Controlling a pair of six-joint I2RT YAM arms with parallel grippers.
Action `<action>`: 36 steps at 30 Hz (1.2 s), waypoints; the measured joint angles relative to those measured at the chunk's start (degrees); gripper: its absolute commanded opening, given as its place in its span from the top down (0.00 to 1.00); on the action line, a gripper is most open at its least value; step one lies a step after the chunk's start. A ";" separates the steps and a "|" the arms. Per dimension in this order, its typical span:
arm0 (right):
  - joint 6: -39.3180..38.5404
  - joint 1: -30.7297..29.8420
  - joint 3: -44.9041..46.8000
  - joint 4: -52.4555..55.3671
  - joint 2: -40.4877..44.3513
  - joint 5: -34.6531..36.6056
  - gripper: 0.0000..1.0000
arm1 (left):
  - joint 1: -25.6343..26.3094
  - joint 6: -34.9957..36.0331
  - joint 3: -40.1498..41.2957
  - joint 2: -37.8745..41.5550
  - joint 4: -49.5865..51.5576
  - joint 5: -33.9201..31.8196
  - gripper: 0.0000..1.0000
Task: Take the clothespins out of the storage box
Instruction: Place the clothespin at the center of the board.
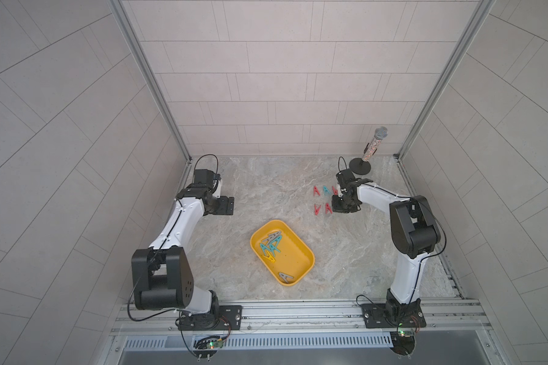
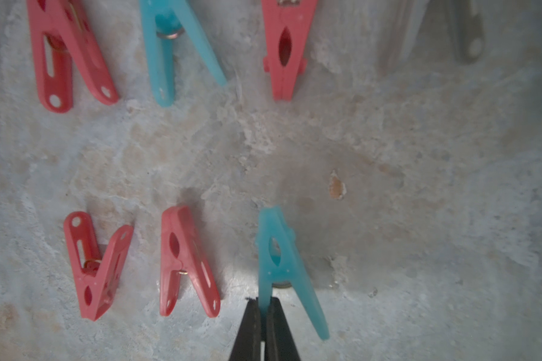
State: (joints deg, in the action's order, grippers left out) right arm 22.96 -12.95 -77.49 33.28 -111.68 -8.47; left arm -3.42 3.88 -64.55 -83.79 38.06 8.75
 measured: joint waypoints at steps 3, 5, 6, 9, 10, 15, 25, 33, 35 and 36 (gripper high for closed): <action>0.02 0.00 -0.46 -0.04 -0.48 0.02 0.97 | -0.07 0.00 0.00 0.00 0.00 0.00 0.01; 0.00 0.00 -0.59 -0.02 -0.79 0.02 0.97 | -0.07 0.00 0.00 0.00 0.00 0.00 0.01; 0.00 0.00 -0.70 -0.04 -0.98 0.02 0.97 | -0.07 0.00 0.00 0.00 0.00 0.00 0.01; 0.00 0.00 -1.01 -0.13 -1.95 0.00 0.96 | -0.07 0.00 0.00 0.00 0.00 0.00 0.01; 0.00 0.00 -1.05 -0.24 -2.12 0.00 0.95 | -0.07 0.00 0.00 0.00 -0.02 0.00 0.01; 0.02 0.00 -1.27 -0.46 -2.23 0.04 0.88 | -0.07 0.00 0.00 0.00 0.00 0.00 0.01; 0.20 0.00 -1.25 -0.39 -2.10 0.07 0.79 | -0.07 0.00 0.00 0.00 -0.02 0.00 0.01; 0.17 0.00 -0.96 0.50 2.25 -0.20 0.76 | -0.07 0.00 0.00 0.00 -0.02 0.00 0.01; 0.20 0.00 -0.72 0.87 4.55 -0.57 0.76 | -0.07 0.00 0.00 0.00 0.00 0.02 0.01; 0.17 0.00 -0.57 0.85 5.75 -0.83 0.76 | -0.07 0.00 0.00 0.00 0.00 0.00 0.01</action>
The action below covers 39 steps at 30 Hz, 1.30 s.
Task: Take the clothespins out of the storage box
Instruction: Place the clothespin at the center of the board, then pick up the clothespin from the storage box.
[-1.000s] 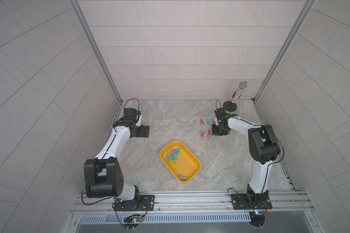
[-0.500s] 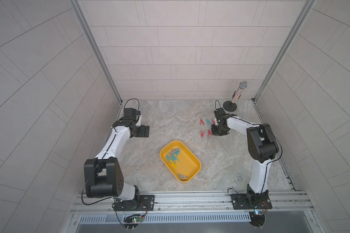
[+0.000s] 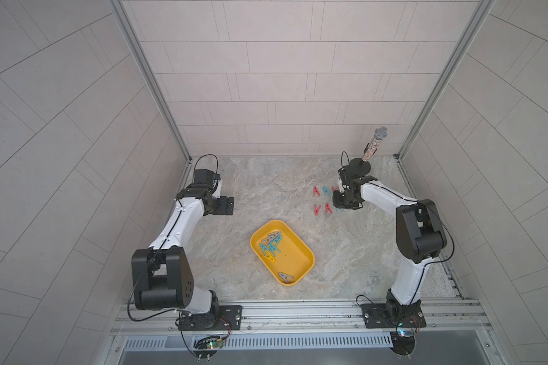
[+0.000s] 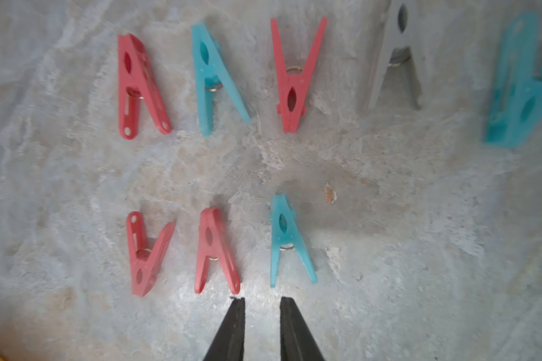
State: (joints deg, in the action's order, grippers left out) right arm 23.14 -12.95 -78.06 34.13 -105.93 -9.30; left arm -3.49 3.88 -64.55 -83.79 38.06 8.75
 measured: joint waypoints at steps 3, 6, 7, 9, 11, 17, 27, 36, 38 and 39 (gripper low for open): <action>-0.02 -0.02 0.74 0.02 4.11 -1.18 0.76 | 0.00 0.00 0.00 0.00 0.00 0.00 0.01; -0.13 -0.22 2.01 -0.09 8.17 -2.47 0.76 | 0.00 0.00 0.00 0.00 -0.02 0.00 0.01; -0.17 -0.31 2.62 -0.26 9.46 -2.89 0.76 | 0.00 0.00 0.00 0.00 0.00 0.02 0.01; -0.20 -0.63 4.09 -0.76 12.09 -3.91 0.76 | 0.00 0.00 0.00 0.00 0.00 0.02 0.01; -0.26 -1.09 5.73 -1.77 14.45 -5.31 0.76 | 0.00 0.00 0.00 0.00 -0.02 0.00 0.01; -1.49 -5.35 10.25 -5.46 20.90 -10.78 0.76 | 0.00 0.00 0.00 0.00 0.00 0.00 0.00; -5.25 -21.51 13.90 -9.16 24.09 -12.52 0.75 | 0.00 0.00 0.00 0.00 0.00 0.00 0.01; -7.78 -34.56 12.87 -11.34 17.38 -10.56 0.75 | 0.00 0.00 0.00 0.00 -0.02 0.02 0.01; -8.07 -36.11 12.28 -11.43 14.84 -9.86 0.75 | 0.00 0.00 0.00 0.00 0.00 0.02 0.01; -8.15 -36.85 11.93 -11.43 13.60 -9.53 0.75 | 0.00 0.00 0.00 0.00 0.00 0.02 0.01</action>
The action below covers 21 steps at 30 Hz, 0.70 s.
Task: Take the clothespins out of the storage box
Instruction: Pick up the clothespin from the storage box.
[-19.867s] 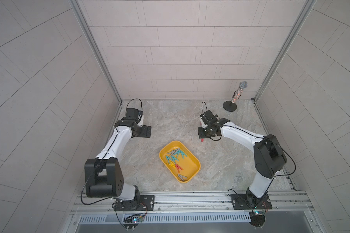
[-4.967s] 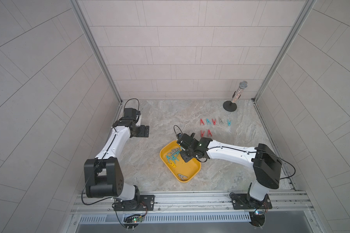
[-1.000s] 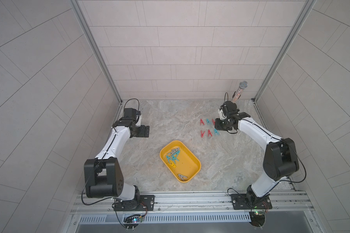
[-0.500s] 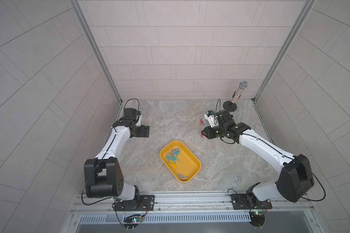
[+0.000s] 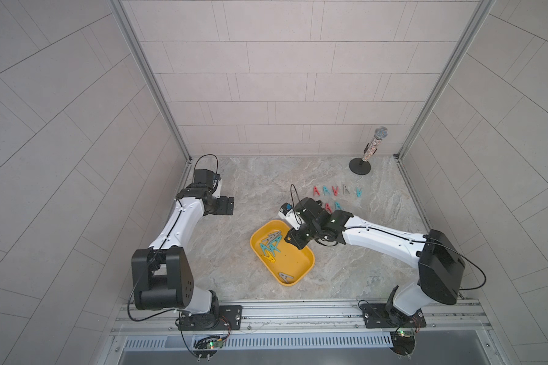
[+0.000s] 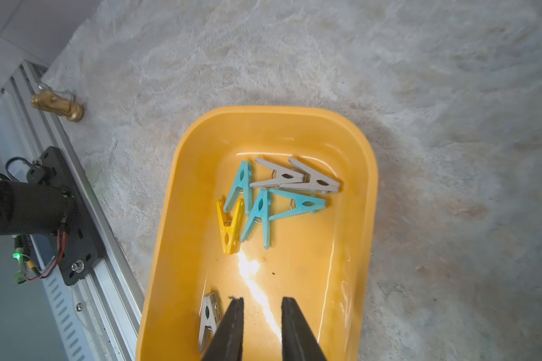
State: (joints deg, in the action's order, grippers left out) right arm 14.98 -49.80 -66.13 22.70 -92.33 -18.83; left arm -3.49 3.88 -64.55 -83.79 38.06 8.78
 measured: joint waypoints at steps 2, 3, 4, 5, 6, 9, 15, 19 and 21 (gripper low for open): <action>-0.09 -1.14 -0.70 0.02 -2.01 0.59 0.75 | 0.00 0.00 0.00 0.00 0.00 0.00 0.01; -0.17 -1.62 -1.14 0.04 -2.95 0.87 0.76 | 0.00 0.00 0.00 0.00 0.00 0.00 0.01; -0.22 -2.05 -1.73 0.02 -3.98 1.16 0.76 | 0.00 0.00 0.00 0.00 0.00 0.00 0.01; -0.24 -2.43 -2.32 0.02 -4.94 1.36 0.76 | 0.00 0.00 0.00 0.00 0.00 0.00 0.01; -0.24 -2.75 -2.93 -0.02 -6.01 1.57 0.76 | 0.00 0.00 0.00 0.00 0.00 0.00 0.01; -0.28 -3.41 -4.55 0.02 -8.92 2.19 0.76 | 0.00 0.00 0.00 0.00 0.00 0.00 0.01; -0.42 -3.82 -7.17 0.63 -14.05 3.34 0.77 | 0.00 0.00 0.00 0.00 0.00 0.17 0.01; -0.44 -3.82 -7.80 1.16 -15.76 3.82 0.78 | 0.00 0.00 0.00 0.00 0.00 0.22 0.01; -0.44 -3.87 -8.17 1.27 -16.50 3.93 0.78 | 0.00 0.00 0.00 0.00 0.00 0.22 0.01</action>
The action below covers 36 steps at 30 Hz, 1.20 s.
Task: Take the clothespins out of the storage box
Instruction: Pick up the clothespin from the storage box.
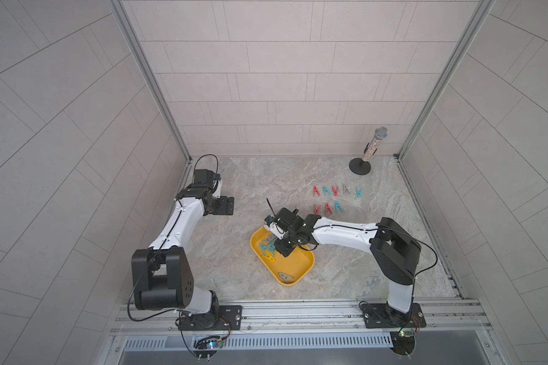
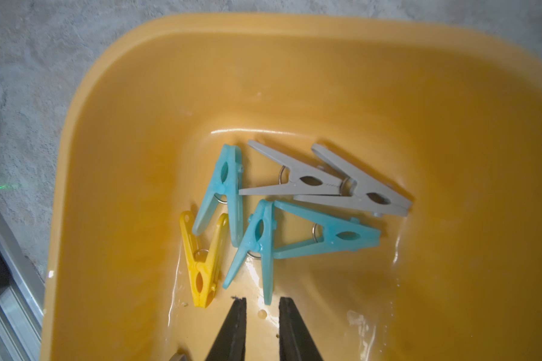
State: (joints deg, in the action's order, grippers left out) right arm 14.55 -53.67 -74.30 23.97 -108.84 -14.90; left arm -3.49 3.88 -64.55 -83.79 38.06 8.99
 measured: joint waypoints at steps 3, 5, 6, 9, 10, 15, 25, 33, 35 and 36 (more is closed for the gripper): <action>0.02 -0.17 -0.48 0.07 -1.11 0.13 0.78 | 0.00 0.02 0.00 0.00 0.00 0.00 0.01; 0.02 -0.35 -0.66 0.24 -1.70 0.13 0.78 | 0.00 0.02 0.00 0.00 0.00 0.00 0.01; 0.00 -0.46 -0.81 0.28 -1.97 0.13 0.78 | 0.00 0.02 0.00 0.00 0.00 0.00 0.01; 0.00 -0.74 -1.16 0.31 -2.54 0.13 0.79 | 0.00 0.02 0.00 0.00 0.00 -0.02 0.01; 0.02 -0.83 -1.27 0.28 -2.69 0.13 0.79 | 0.00 0.02 0.00 0.00 0.00 -0.02 0.01; 0.00 -0.98 -1.86 0.26 -3.87 0.22 0.80 | 0.00 0.00 0.00 0.00 0.00 -0.02 0.01; -0.37 -1.03 -1.99 0.02 -4.92 1.20 0.89 | 0.00 0.02 0.00 0.00 0.00 -0.04 0.01; -0.61 -1.05 -1.86 0.00 -4.74 1.70 0.95 | 0.00 0.02 0.00 0.00 0.00 -0.02 0.01; -0.61 -1.05 -1.44 0.02 -4.37 1.88 0.97 | 0.00 0.02 0.00 0.00 0.00 -0.04 0.01; -0.61 -1.03 -1.11 0.13 -4.02 1.88 0.98 | 0.00 0.02 0.00 0.00 0.00 -0.04 0.01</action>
State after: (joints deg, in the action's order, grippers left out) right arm 13.93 -54.70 -75.42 24.10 -112.86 -13.02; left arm -3.49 3.90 -64.55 -83.79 38.06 8.95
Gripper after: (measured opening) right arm 0.072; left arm 0.994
